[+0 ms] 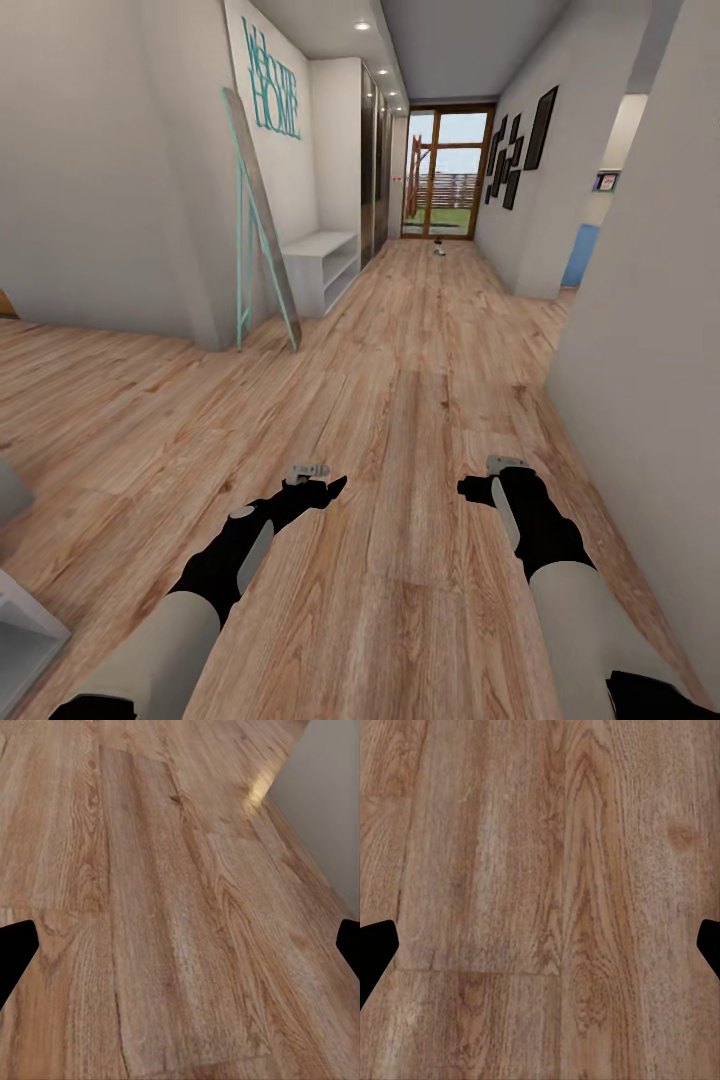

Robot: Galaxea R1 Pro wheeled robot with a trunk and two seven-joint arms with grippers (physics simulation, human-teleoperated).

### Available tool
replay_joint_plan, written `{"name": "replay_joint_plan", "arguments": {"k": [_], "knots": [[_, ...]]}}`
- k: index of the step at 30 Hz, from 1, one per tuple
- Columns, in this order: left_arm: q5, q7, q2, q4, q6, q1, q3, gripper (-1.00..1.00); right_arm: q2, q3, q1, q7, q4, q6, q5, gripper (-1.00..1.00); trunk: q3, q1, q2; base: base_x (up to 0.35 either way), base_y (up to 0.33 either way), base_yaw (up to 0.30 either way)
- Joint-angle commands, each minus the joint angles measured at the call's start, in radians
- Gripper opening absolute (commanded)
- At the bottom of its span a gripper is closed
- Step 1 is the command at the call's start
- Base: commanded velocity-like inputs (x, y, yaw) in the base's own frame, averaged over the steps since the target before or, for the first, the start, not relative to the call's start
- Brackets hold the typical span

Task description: Pick up the two gym shoes and the two sandals from the corridor floor and place them onto the hallstand (shoe rack) in the corridor, making sure they are on the rack and not on the floor. Arrange them so the two gym shoes are next to each other and the two sandals are next to each other.

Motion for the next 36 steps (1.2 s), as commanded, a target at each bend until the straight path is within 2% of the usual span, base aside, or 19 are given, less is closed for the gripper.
{"name": "replay_joint_plan", "arguments": {"k": [1, 6, 24, 36], "knots": [[0.011, -0.002, 0.0, -0.001, 0.01, 0.0, -0.001, 1.0, 0.001, -0.003, -0.001, 0.004, -0.001, 0.005, 0.009, 1.0, -0.001, 0.0, 0.0, 0.0, 0.0, 0.0], [0.011, -0.002, -0.001, -0.002, 0.01, 0.0, -0.001, 1.0, 0.001, -0.004, -0.001, 0.004, -0.001, 0.005, 0.009, 1.0, 0.015, -0.002, 0.001, 0.0, 0.0, 0.0], [0.011, -0.004, 0.0, -0.001, 0.01, 0.0, -0.001, 1.0, 0.001, -0.002, -0.001, 0.004, 0.0, 0.005, 0.01, 1.0, 0.015, -0.002, 0.001, 0.006, 0.0, 0.0], [0.012, -0.004, 0.0, 0.0, 0.01, 0.0, 0.0, 1.0, 0.001, -0.002, -0.001, 0.004, 0.0, 0.004, 0.014, 1.0, 0.015, -0.002, 0.001, 0.282, 0.0, 0.0]]}}
